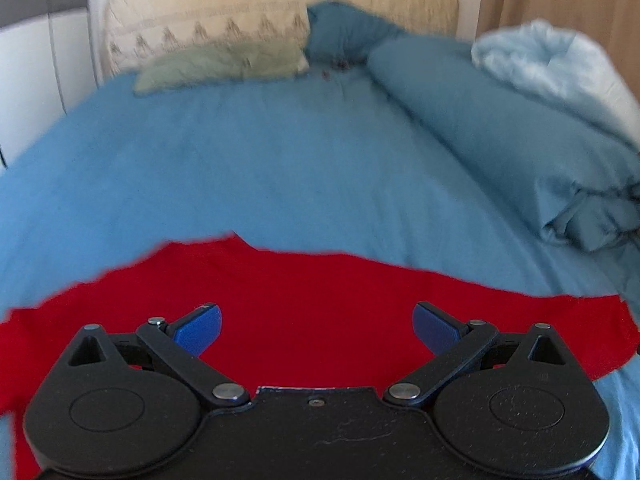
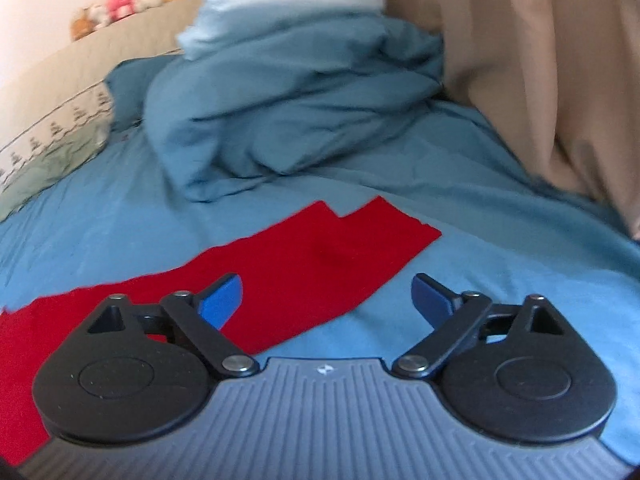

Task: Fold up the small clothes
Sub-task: 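Move the right gripper to a sweater sleeve cuff and close on it, then lift the sleeve with the right gripper, lay it across the body, open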

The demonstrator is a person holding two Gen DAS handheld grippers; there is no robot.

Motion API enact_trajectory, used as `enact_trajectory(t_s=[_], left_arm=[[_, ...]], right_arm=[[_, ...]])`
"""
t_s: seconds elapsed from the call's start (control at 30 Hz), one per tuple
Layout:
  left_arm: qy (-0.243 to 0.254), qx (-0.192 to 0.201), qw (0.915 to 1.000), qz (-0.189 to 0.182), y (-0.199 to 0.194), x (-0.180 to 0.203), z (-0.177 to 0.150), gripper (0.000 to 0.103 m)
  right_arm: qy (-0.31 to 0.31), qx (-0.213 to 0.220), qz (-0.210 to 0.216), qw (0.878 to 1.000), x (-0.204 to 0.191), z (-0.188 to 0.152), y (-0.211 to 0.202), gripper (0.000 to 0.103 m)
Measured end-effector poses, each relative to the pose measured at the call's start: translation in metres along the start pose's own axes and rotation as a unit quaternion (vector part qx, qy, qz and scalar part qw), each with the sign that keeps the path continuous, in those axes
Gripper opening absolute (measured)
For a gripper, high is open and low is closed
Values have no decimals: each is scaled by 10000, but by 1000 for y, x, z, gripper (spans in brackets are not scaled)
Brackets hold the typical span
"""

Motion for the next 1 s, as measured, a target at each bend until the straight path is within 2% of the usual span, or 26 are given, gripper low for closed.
enact_trajectory(t_s=[0.1,0.23,0.37,0.47,0.53,0.67,0.73,0.87,1.0], left_arm=[[-39,-401,9992,-60,40,13,4,103],[90,-801,9967,26,78,32,6,103],[61,-1055,9944,59,106,41,3,103],[124,-1323,9911,76,128,46,1,103],[199,-1487,9886,82,139,46,-5,103],[236,-1463,9889,70,140,45,-8,103],[279,-1492,9884,-12,138,43,-8,103],[275,-1495,9883,-109,129,27,-3,103],[17,-1186,9929,-20,96,-19,4,103]], right_arm=[[188,-119,-166,9996,12,2,33,96],[564,-352,-445,9968,29,1,61,79],[809,-269,-431,9954,33,4,72,76],[921,-271,-509,9941,34,9,83,68],[904,-284,-619,9936,32,12,87,47],[947,-360,-729,9922,28,19,88,25],[924,-319,-758,9923,18,25,82,23],[969,-167,-446,9942,-17,44,58,23],[743,60,346,9966,-93,62,29,23]])
Point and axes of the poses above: each gripper's, at about its wrist camera, not at the fingertips, and y roughly the way its jaws point, x to its right, z to its top, the point moved 2 cm from there along y, roughly the way its jaws point, and after that the axes turned 11 degrees about y, right-handed, at the moved point
